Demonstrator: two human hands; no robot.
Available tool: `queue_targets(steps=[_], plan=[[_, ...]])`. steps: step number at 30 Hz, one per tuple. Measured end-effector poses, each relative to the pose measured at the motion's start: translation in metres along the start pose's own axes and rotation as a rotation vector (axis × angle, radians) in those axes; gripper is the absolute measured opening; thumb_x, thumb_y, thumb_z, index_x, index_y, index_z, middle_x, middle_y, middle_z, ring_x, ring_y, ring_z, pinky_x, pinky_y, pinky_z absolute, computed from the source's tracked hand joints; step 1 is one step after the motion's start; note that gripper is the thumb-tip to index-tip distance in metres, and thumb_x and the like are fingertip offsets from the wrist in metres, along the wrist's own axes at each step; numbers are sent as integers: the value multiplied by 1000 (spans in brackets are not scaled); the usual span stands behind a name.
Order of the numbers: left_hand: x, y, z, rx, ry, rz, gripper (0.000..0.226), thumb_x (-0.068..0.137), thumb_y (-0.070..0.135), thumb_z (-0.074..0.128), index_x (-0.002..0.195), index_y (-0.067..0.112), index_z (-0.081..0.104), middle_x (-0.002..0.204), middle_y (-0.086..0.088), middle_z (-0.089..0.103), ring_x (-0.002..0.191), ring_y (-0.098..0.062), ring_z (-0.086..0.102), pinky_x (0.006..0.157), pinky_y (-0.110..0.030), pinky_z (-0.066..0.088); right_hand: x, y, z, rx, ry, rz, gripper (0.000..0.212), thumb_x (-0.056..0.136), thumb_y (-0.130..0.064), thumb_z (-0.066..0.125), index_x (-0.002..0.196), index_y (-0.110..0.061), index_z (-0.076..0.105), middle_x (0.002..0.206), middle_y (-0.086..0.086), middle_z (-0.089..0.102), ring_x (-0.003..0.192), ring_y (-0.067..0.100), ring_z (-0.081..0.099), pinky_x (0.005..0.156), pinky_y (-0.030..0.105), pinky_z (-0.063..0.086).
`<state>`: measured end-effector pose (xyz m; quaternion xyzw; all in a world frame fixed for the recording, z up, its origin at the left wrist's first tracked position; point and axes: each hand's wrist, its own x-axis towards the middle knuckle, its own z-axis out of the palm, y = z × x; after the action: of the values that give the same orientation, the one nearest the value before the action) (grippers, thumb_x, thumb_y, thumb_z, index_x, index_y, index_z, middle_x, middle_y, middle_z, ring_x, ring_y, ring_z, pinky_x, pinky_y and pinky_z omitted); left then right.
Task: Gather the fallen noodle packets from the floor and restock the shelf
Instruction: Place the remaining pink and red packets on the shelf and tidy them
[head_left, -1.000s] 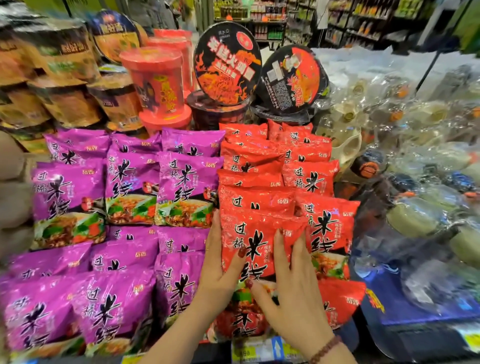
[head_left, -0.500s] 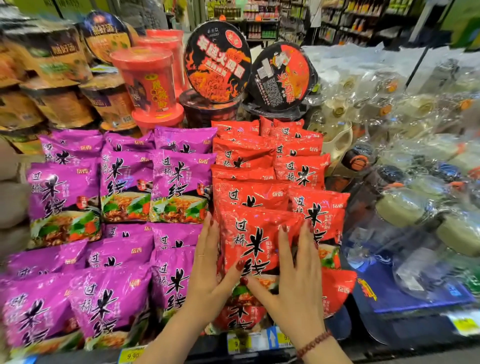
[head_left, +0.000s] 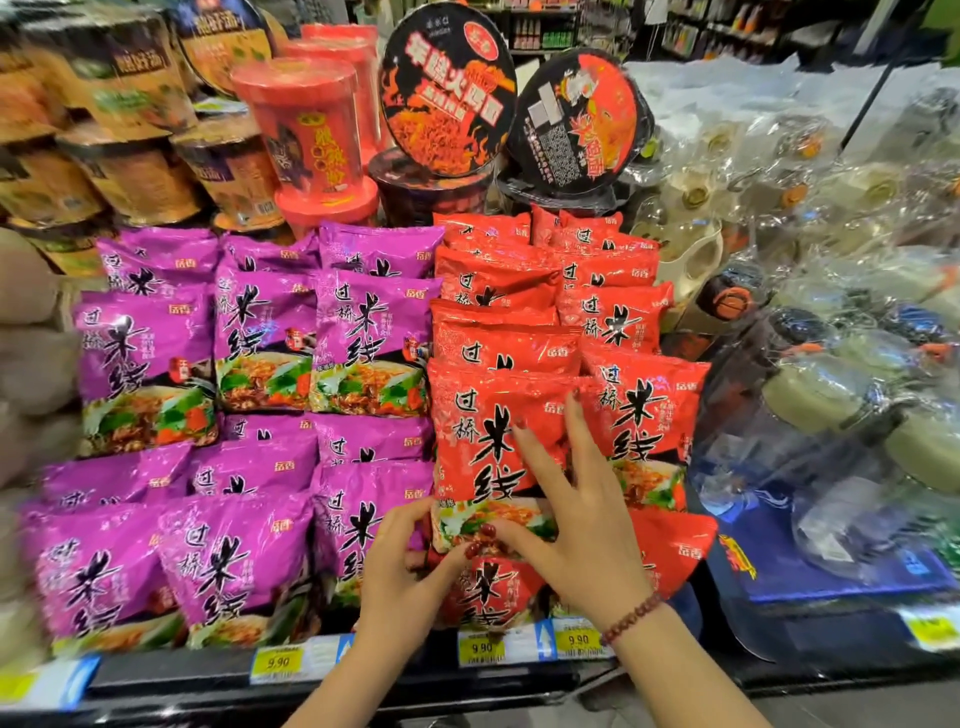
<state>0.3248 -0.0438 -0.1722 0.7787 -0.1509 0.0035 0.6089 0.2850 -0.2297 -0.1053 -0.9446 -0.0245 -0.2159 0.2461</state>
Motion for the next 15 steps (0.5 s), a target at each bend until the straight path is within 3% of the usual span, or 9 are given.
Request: queue_targets(steps=[2, 4, 7, 9, 12, 15], plan=[[2, -1, -1, -34, -9, -37, 38, 67, 53, 71, 103, 59, 58, 108, 6, 64, 96, -20, 68, 77, -42, 59, 2, 0, 3, -18, -98, 9, 84, 82, -62, 53, 146, -55, -1, 158, -7, -23, 147, 18, 0, 115, 40, 18], [6, -1, -4, -28, -41, -53, 38, 67, 52, 72, 102, 57, 61, 105, 11, 65, 96, -19, 68, 78, -39, 59, -1, 4, 5, -36, -149, 27, 81, 81, -69, 41, 143, -57, -10, 156, -9, -29, 146, 17, -3, 116, 39, 14], [16, -2, -9, 62, -115, -33, 39, 67, 52, 70, 104, 60, 58, 104, 20, 63, 93, -14, 65, 79, -50, 56, -4, 8, 6, -125, -168, 46, 86, 81, -73, 38, 144, -52, -15, 156, -5, -29, 146, 17, -4, 117, 41, 6], [18, 3, -12, 126, -128, 11, 47, 66, 54, 68, 107, 67, 51, 108, 28, 59, 92, -7, 62, 80, -47, 55, -5, 8, 3, -231, -162, 66, 88, 81, -77, 39, 147, -48, -11, 159, 0, -21, 147, 23, -4, 117, 45, 6], [12, 11, -16, 212, -58, 128, 68, 68, 57, 70, 126, 66, 36, 122, 30, 49, 111, -6, 54, 93, -34, 50, -6, 3, -4, -346, -79, 84, 90, 78, -80, 37, 152, -40, 5, 161, 11, 0, 147, 32, 2, 119, 49, 8], [11, 17, -18, 305, 41, 363, 76, 82, 55, 63, 146, 48, 24, 153, 12, 29, 141, -18, 32, 114, -32, 30, -9, -1, -8, -397, -19, 43, 89, 80, -78, 38, 152, -35, 9, 160, 12, 5, 147, 35, 4, 116, 53, 5]])
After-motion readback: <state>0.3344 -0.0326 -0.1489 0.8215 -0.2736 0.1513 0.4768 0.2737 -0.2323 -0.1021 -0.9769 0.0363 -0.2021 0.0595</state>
